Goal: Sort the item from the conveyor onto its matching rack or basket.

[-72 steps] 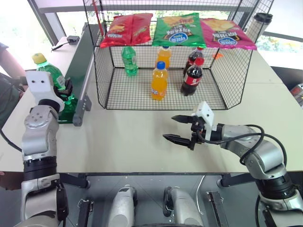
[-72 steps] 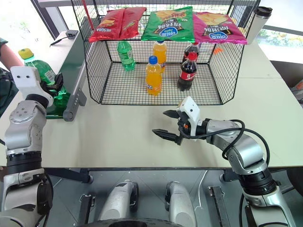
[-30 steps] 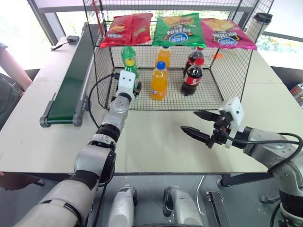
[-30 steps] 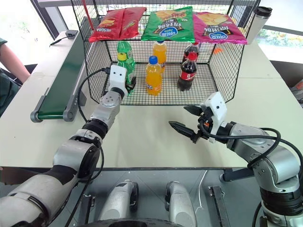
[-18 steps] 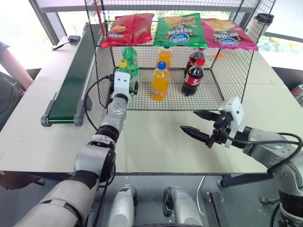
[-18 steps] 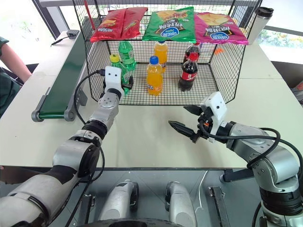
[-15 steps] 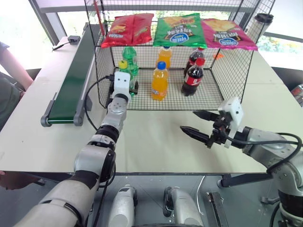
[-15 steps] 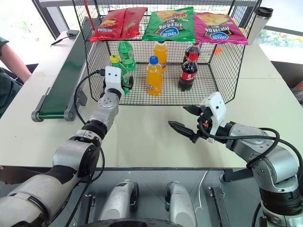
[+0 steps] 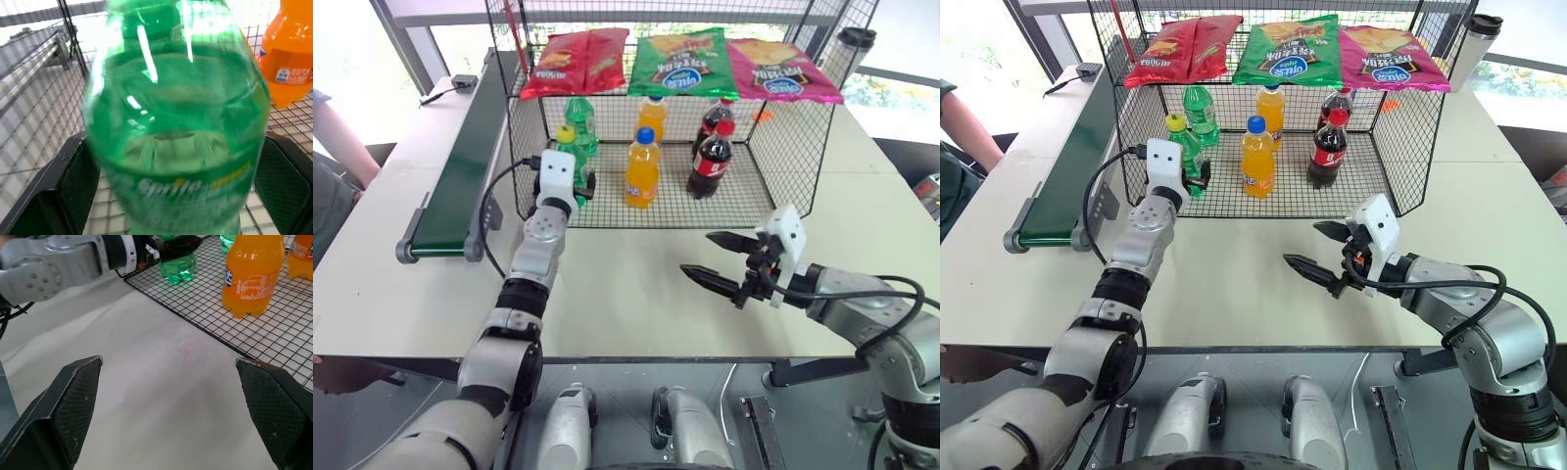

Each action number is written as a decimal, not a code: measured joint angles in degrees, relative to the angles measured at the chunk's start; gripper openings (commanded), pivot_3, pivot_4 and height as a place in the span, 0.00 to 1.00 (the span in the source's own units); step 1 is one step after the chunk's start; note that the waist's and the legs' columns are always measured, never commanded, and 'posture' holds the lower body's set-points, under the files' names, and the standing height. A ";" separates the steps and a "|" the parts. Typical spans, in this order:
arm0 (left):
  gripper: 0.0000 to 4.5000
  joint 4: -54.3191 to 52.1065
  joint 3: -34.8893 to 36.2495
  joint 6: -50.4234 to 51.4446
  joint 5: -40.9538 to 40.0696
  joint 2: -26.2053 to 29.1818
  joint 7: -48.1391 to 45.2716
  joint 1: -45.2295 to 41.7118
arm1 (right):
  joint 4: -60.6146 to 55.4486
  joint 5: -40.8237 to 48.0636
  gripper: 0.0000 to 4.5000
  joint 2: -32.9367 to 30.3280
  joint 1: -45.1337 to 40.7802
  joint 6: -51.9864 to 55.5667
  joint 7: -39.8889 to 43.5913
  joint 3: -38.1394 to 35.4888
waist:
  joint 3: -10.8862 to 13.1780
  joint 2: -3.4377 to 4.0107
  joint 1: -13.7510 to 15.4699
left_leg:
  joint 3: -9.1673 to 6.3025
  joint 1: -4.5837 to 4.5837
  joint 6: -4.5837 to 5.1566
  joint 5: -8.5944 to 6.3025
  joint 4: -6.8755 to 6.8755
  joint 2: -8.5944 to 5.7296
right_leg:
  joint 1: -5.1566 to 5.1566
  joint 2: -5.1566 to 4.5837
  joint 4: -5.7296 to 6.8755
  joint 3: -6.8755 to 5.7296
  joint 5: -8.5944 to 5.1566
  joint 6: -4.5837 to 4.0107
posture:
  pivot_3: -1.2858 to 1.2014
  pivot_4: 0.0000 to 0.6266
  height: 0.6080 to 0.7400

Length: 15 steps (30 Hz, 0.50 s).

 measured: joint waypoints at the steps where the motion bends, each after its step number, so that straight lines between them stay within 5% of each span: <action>1: 1.00 -4.91 -0.42 3.02 0.06 0.41 -0.43 1.89 | 0.03 -0.09 1.00 0.04 0.02 -0.08 0.02 0.20 | 0.00 0.00 -0.01 | 0.00 0.00 0.00 0.00 0.00 0.00 | 0.00 0.00 0.00 0.00 0.00 0.00 | 0.52 0.24 1.00; 9: 1.00 -40.49 0.97 26.08 -10.07 9.41 -13.44 17.00 | 0.17 -0.19 1.00 -0.03 1.11 -0.51 0.73 -0.01 | -0.02 0.04 -0.11 | -0.03 0.06 -0.01 0.00 0.00 0.03 | 0.01 0.02 0.02 0.01 -0.12 -0.20 | 0.52 0.24 1.00; 15: 1.00 -56.26 7.98 34.79 -21.33 18.94 -23.07 27.87 | 3.68 -0.24 1.00 1.45 -0.05 -1.58 1.69 0.40 | -0.04 0.09 -0.10 | -0.01 0.26 -0.03 -0.01 0.00 0.03 | 0.18 0.01 0.00 0.01 -0.24 -0.09 | 0.52 0.24 1.00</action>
